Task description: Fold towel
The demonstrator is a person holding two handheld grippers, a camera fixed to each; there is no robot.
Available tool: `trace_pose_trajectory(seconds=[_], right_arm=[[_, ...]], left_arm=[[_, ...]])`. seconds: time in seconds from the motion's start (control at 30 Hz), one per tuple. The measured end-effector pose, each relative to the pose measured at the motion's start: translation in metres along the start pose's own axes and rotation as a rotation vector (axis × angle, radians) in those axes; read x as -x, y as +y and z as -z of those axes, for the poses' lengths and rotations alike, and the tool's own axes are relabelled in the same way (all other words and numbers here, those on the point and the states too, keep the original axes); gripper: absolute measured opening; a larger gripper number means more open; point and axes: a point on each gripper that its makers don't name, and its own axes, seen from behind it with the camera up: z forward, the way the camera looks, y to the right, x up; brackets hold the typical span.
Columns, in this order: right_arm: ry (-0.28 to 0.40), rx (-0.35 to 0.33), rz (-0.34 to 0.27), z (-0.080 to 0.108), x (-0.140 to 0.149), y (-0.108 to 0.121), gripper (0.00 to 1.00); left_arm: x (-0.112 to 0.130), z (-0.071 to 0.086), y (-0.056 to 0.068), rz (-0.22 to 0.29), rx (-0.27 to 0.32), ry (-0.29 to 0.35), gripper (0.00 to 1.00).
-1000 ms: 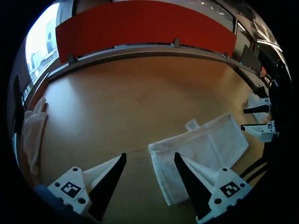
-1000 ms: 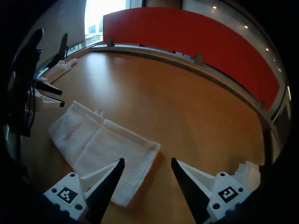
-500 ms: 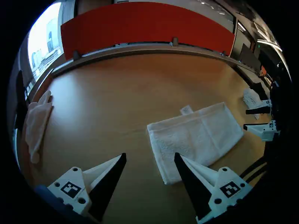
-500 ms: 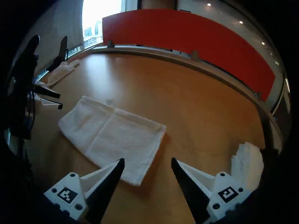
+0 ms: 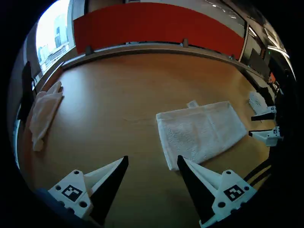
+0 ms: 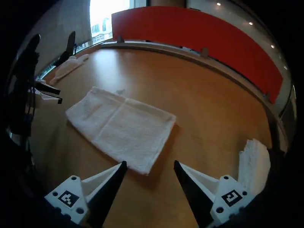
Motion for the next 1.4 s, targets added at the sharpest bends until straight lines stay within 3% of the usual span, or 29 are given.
trace_pose_trajectory(seconds=[0.3,0.63,0.9,1.17,1.4], right_arm=[[-0.028,-0.060,0.086,-0.003,0.004,-0.002,0.91],[-0.055,-0.100,0.166,-0.004,0.005,0.000,0.87],[-0.116,-0.169,0.208,-0.008,0.020,-0.002,0.61],[-0.150,-0.182,0.217,-0.011,0.028,0.004,0.42],[-0.144,-0.190,0.219,-0.013,0.025,0.003,0.34]], left_arm=[[0.009,0.027,-0.020,0.025,-0.049,0.022,0.96],[0.022,0.050,-0.033,0.041,-0.077,0.033,0.95],[0.035,0.066,-0.045,0.065,-0.102,0.031,0.95],[0.048,0.077,-0.055,0.086,-0.122,0.020,0.95],[0.052,0.081,-0.057,0.090,-0.128,0.015,0.95]])
